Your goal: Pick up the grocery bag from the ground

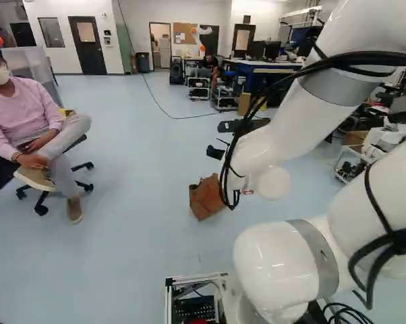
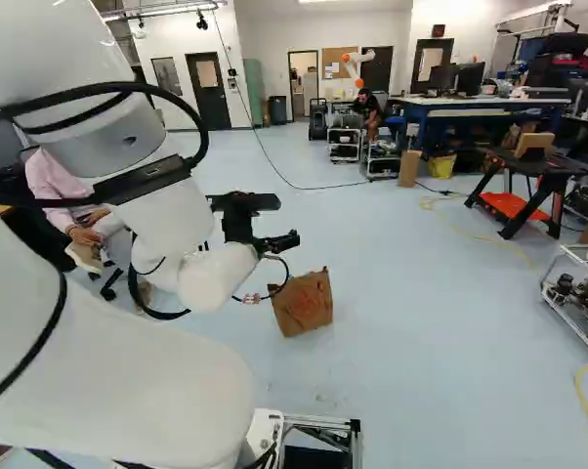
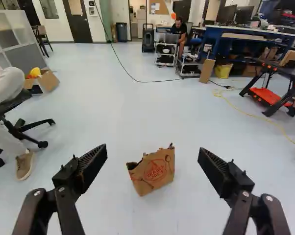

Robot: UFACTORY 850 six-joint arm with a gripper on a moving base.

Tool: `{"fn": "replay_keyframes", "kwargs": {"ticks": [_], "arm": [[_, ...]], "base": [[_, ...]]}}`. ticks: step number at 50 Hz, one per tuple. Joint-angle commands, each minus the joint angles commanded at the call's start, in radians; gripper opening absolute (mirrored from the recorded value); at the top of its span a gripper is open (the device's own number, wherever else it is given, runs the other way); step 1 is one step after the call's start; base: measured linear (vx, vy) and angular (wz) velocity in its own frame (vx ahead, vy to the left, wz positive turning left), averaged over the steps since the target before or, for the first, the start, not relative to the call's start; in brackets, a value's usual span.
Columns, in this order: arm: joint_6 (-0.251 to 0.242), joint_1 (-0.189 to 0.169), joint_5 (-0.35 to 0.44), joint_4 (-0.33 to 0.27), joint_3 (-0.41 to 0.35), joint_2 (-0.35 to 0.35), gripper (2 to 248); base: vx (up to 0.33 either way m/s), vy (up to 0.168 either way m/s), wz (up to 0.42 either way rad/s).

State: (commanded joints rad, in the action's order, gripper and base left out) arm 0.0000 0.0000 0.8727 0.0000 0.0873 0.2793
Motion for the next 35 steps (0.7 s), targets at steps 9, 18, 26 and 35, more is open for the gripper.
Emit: {"fn": "replay_keyframes", "kwargs": {"ticks": [9,18,26,35], "arm": [[0.0,0.0,0.0,0.0,0.0,0.0,247],[0.0,0.0,0.0,0.0,0.0,0.0,247],[0.0,0.0,0.0,0.0,0.0,0.0,247],[0.0,0.0,0.0,0.0,0.0,0.0,247]], "base": [[0.428,0.008,-0.007],[0.439,0.012,-0.01],[0.394,0.006,-0.01],[0.132,0.005,-0.007]]}}
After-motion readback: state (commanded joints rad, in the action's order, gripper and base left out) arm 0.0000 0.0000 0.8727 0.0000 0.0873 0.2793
